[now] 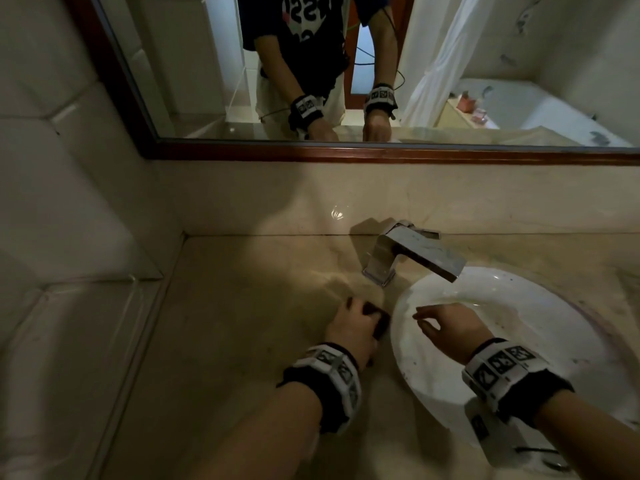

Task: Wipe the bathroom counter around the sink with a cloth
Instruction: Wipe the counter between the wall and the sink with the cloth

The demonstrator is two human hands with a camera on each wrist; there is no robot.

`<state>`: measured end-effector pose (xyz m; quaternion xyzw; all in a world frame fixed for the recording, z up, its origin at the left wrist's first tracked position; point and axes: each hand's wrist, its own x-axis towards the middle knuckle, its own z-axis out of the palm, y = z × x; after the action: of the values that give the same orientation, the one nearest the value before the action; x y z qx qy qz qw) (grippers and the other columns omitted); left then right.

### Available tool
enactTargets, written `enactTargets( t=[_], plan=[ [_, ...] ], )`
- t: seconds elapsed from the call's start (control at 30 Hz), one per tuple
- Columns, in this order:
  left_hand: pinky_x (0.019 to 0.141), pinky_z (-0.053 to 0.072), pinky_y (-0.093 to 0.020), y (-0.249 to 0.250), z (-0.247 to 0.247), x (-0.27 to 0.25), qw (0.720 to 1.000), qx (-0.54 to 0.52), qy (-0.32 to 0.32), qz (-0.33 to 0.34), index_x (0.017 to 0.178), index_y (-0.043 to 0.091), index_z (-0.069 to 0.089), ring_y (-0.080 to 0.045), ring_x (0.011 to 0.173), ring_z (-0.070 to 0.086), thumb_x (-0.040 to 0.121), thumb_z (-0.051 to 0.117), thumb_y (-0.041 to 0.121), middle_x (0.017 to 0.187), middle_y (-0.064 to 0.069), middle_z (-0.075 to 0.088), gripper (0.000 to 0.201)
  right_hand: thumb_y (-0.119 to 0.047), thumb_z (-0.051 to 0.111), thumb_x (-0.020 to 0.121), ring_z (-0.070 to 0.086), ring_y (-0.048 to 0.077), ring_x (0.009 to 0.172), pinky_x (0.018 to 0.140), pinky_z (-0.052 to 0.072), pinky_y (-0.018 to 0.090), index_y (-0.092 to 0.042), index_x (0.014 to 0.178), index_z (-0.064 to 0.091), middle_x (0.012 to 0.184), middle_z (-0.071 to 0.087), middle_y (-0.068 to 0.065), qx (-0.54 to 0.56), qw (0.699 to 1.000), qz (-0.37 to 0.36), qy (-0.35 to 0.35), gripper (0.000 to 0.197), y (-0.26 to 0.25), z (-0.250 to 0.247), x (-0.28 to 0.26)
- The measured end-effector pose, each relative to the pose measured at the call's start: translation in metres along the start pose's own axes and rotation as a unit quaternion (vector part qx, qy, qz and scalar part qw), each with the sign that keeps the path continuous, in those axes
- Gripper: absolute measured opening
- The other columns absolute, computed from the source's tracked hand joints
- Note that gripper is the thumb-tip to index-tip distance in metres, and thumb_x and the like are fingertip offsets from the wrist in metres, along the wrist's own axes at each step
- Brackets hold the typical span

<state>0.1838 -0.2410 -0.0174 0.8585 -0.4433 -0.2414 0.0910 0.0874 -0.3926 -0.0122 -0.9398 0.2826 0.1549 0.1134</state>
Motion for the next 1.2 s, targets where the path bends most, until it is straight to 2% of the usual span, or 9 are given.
enactTargets(
  t=[0.1,0.23,0.37,0.5,0.57,0.7,0.87,0.97,1.2],
  plan=[
    [0.114,0.025,-0.035,-0.040,-0.016,-0.018,0.995,-0.027,0.064,-0.071,0.143,0.020,0.037,-0.030,0.135,0.025,0.093,0.047,0.020,0.151,-0.009,0.023,0.050,-0.032,0.041,0.096,0.055,0.015,0.119,0.102,0.044,0.035,-0.031,0.124,0.057,0.131,0.059,-0.006,0.000,1.000,0.001,-0.007,0.032,-0.010,-0.002,-0.004],
    [0.116,0.027,-0.035,-0.079,-0.002,-0.050,0.989,-0.066,0.030,-0.132,0.144,0.023,0.034,-0.028,0.138,0.025,0.094,0.049,0.028,0.153,-0.008,0.020,0.052,-0.027,0.040,0.098,0.052,0.015,0.123,0.103,0.038,0.027,-0.024,0.129,0.054,0.135,0.056,-0.004,0.009,0.999,-0.051,-0.011,0.034,-0.039,0.006,-0.016],
    [0.120,0.017,-0.035,-0.077,0.019,-0.070,0.990,-0.099,-0.038,-0.089,0.149,0.032,0.021,-0.026,0.145,0.011,0.098,0.042,0.037,0.158,-0.002,0.005,0.055,-0.029,0.036,0.100,0.043,0.019,0.132,0.110,0.029,0.027,-0.020,0.141,0.038,0.149,0.038,0.001,0.032,0.990,-0.120,-0.066,0.042,-0.075,0.027,-0.021],
    [0.118,0.027,-0.038,-0.083,0.007,-0.069,0.955,-0.293,-0.049,-0.015,0.146,0.039,0.012,-0.021,0.141,0.030,0.098,0.037,0.004,0.155,-0.005,0.026,0.064,-0.065,0.019,0.088,0.008,0.023,0.146,0.119,0.013,0.037,-0.023,0.150,0.009,0.159,0.001,0.004,0.073,0.979,-0.138,-0.128,0.075,-0.113,0.056,-0.035],
    [0.119,0.023,-0.031,-0.097,-0.003,-0.070,0.969,-0.244,-0.027,-0.035,0.148,0.031,0.009,-0.021,0.143,0.027,0.093,0.038,-0.006,0.156,-0.007,0.025,0.073,-0.076,0.012,0.076,-0.011,0.025,0.146,0.119,0.002,0.044,-0.028,0.149,-0.002,0.158,-0.013,0.005,0.045,0.981,-0.128,-0.139,0.089,-0.124,0.069,-0.040],
    [0.121,0.014,-0.030,-0.128,-0.009,-0.073,0.991,-0.040,-0.074,-0.105,0.152,0.016,0.006,-0.023,0.149,0.005,0.090,0.059,0.015,0.160,-0.009,0.001,0.082,-0.045,0.042,0.093,-0.024,0.032,0.142,0.115,-0.002,0.055,-0.040,0.146,-0.003,0.155,-0.026,0.005,-0.010,0.985,-0.149,-0.086,0.070,-0.134,0.083,-0.037],
    [0.122,0.015,-0.036,-0.142,0.001,-0.084,0.980,0.041,-0.141,-0.137,0.152,0.024,0.002,-0.022,0.149,0.001,0.078,0.075,0.025,0.160,-0.005,-0.014,0.103,-0.029,0.044,0.097,-0.026,0.029,0.142,0.118,0.015,0.050,-0.044,0.144,0.011,0.156,-0.021,0.001,0.005,0.981,-0.176,-0.077,0.060,-0.122,0.085,-0.031],
    [0.122,0.014,-0.036,-0.136,-0.004,-0.085,0.978,0.066,-0.146,-0.133,0.152,0.023,0.000,-0.021,0.149,0.000,0.080,0.073,0.023,0.160,-0.004,-0.014,0.101,-0.031,0.049,0.094,-0.021,0.026,0.143,0.121,0.010,0.044,-0.041,0.143,0.022,0.158,-0.015,0.002,0.030,0.989,-0.145,-0.007,0.057,-0.090,0.082,-0.028],
    [0.122,0.011,-0.041,-0.133,-0.005,-0.080,0.971,0.112,-0.147,-0.153,0.152,0.019,-0.001,-0.023,0.149,0.006,0.076,0.075,0.032,0.160,-0.005,-0.009,0.109,-0.010,0.050,0.088,0.028,0.029,0.135,0.114,0.026,0.043,-0.026,0.134,0.046,0.145,0.037,0.007,0.183,0.979,0.023,0.090,0.049,-0.038,0.059,-0.021]
  ],
)
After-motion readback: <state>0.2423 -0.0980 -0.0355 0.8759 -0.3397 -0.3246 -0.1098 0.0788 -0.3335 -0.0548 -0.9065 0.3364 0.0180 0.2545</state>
